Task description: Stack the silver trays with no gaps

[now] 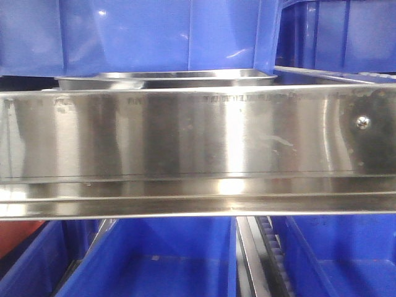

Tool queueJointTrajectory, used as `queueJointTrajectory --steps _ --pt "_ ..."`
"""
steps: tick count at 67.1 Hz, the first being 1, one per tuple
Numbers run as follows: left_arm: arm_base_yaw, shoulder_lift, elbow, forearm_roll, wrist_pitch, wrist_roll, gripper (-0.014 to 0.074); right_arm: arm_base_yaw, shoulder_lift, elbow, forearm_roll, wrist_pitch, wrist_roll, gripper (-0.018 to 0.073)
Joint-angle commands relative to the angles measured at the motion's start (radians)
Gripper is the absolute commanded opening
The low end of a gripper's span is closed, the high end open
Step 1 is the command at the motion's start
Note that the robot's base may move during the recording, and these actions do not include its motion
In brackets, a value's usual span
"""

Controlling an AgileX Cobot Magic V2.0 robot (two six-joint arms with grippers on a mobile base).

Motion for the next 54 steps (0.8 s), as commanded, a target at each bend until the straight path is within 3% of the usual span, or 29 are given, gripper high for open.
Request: queueJointTrajectory --steps 1,7,15,26,42,54 --pt "0.003 0.042 -0.009 -0.012 -0.056 -0.001 0.0004 -0.007 0.026 -0.010 -0.004 -0.056 0.001 -0.0015" --pt "0.003 0.081 -0.022 -0.049 -0.053 -0.001 0.0004 -0.007 0.059 -0.010 -0.001 -0.109 0.001 -0.0015" --pt "-0.005 0.138 -0.085 -0.154 0.041 -0.001 0.0004 0.012 0.110 -0.037 0.046 -0.094 0.001 -0.0015" --pt "-0.084 0.221 -0.218 -0.148 0.138 -0.007 -0.0017 0.122 0.205 -0.097 0.040 -0.047 0.111 -0.0006" --pt "-0.279 0.386 -0.441 0.181 0.354 -0.377 -0.0017 0.320 0.384 -0.299 -0.197 0.153 0.533 -0.0006" --pt "-0.373 0.482 -0.568 0.191 0.444 -0.479 -0.0017 0.415 0.530 -0.469 -0.227 0.327 0.618 -0.0006"
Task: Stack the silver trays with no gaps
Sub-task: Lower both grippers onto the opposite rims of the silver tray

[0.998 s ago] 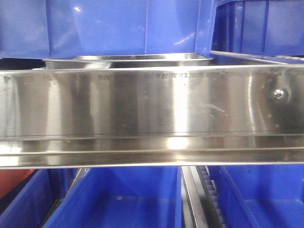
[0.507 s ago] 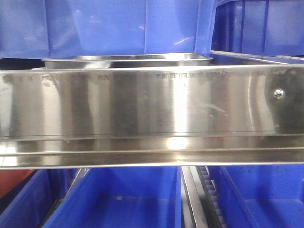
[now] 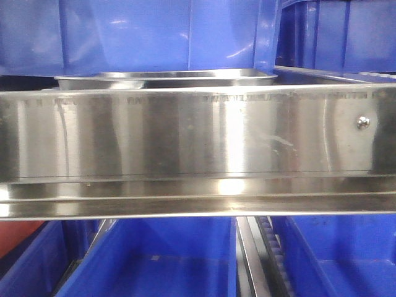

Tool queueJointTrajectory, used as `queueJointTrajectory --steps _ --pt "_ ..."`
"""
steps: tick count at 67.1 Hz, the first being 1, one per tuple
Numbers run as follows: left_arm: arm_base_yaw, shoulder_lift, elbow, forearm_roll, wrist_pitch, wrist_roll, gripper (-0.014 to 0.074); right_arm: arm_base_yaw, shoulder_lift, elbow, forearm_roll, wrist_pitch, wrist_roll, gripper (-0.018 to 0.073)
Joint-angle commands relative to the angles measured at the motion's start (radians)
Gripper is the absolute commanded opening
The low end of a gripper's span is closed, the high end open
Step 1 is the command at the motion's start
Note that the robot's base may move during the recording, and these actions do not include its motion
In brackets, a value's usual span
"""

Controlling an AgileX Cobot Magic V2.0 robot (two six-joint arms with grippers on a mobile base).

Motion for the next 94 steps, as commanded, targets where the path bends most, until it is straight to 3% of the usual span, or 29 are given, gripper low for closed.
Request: queueJointTrajectory --steps 1,18,44,59,67,75,86,94 --pt "-0.039 0.044 -0.058 0.010 0.040 -0.062 -0.0017 0.037 0.071 -0.092 -0.030 0.079 0.050 -0.0006" --pt "-0.069 0.150 -0.130 -0.027 0.085 -0.099 -0.0017 0.089 0.250 -0.242 -0.028 0.162 0.066 -0.0006" --pt "-0.069 0.244 -0.130 -0.052 0.060 -0.099 -0.0017 0.089 0.311 -0.259 -0.028 0.178 0.066 -0.0001" --pt "-0.069 0.265 -0.130 -0.054 0.113 -0.099 -0.0016 0.089 0.326 -0.259 -0.023 0.194 0.066 0.0157" --pt "-0.069 0.265 -0.125 -0.052 0.113 -0.099 -0.0014 0.089 0.326 -0.259 -0.013 0.188 0.066 0.0184" --pt "-0.069 0.265 -0.125 -0.052 0.113 -0.099 0.0069 0.089 0.328 -0.259 0.005 0.177 0.066 0.0184" --pt "-0.069 0.265 -0.125 -0.058 0.113 -0.099 0.0269 0.089 0.350 -0.259 0.027 0.187 0.066 0.0184" --pt "-0.069 0.265 -0.119 -0.070 0.113 -0.097 0.0286 0.089 0.360 -0.259 0.053 0.189 0.066 0.0184"
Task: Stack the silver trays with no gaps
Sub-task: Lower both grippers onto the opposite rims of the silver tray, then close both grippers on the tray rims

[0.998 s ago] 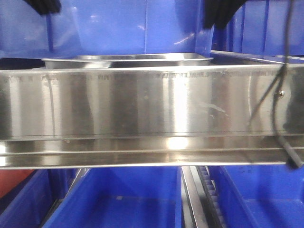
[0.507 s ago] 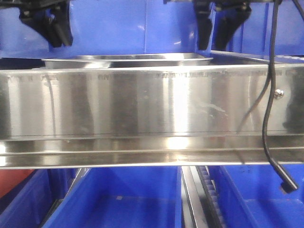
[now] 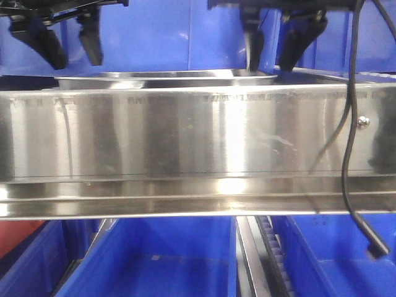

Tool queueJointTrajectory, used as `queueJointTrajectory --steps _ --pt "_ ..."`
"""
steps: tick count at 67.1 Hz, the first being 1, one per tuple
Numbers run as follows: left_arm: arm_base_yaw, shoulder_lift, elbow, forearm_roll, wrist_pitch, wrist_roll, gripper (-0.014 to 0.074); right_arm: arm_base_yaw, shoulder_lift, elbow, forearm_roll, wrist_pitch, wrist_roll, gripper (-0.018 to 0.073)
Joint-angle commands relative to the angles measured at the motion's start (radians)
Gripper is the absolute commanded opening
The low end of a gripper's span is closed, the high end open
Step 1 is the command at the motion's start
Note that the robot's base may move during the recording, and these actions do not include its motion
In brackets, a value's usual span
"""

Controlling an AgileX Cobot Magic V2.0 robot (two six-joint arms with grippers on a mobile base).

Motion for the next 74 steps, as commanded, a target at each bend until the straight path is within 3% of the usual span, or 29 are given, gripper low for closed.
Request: queueJointTrajectory --steps 1,34,74 --pt "-0.006 -0.001 0.002 -0.013 -0.001 -0.005 0.0284 0.002 0.007 -0.007 0.011 -0.003 0.000 0.0184" --pt "-0.006 0.033 0.051 -0.063 -0.005 0.033 0.0274 0.002 0.030 -0.007 0.014 -0.004 0.000 0.0183" --pt "-0.006 0.037 0.051 -0.061 -0.045 0.052 0.0274 0.002 0.043 -0.007 0.015 -0.004 0.000 0.0183"
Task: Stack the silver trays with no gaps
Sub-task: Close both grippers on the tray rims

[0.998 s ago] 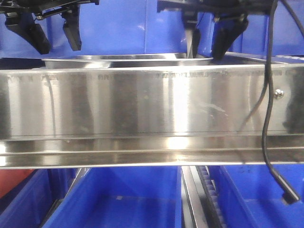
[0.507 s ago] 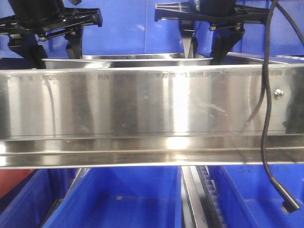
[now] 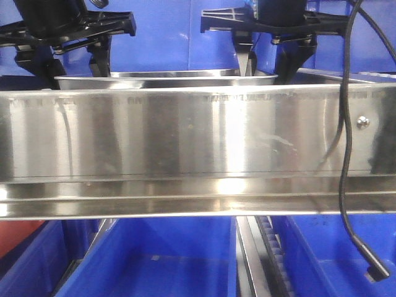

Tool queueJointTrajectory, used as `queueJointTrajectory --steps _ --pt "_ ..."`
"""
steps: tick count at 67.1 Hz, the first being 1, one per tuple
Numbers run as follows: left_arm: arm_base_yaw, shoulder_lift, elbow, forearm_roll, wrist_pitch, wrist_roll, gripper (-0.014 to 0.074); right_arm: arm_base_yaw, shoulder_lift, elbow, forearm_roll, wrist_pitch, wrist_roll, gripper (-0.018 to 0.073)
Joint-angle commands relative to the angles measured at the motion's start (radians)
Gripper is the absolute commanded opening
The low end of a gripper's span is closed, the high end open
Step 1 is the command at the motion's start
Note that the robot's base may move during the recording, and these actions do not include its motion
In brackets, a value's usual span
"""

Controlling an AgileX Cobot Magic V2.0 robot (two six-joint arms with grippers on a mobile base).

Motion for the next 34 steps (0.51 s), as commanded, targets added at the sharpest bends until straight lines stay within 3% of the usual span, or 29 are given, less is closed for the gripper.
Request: queueJointTrajectory --steps 1,9,24,34 --pt "-0.006 -0.004 0.003 -0.003 -0.021 0.002 0.0272 0.002 -0.002 -0.007 -0.007 -0.004 0.000 0.0183" --pt "-0.006 -0.004 0.003 -0.003 -0.025 0.002 0.0219 0.002 -0.002 -0.007 -0.007 -0.004 0.000 0.0181" --pt "-0.006 -0.004 0.003 -0.003 -0.035 0.002 0.0003 0.002 -0.002 -0.007 -0.007 -0.004 0.000 0.0172" --pt "-0.006 -0.004 0.003 -0.003 -0.035 0.002 -0.0015 0.002 -0.002 -0.007 -0.007 -0.004 0.000 0.0010"
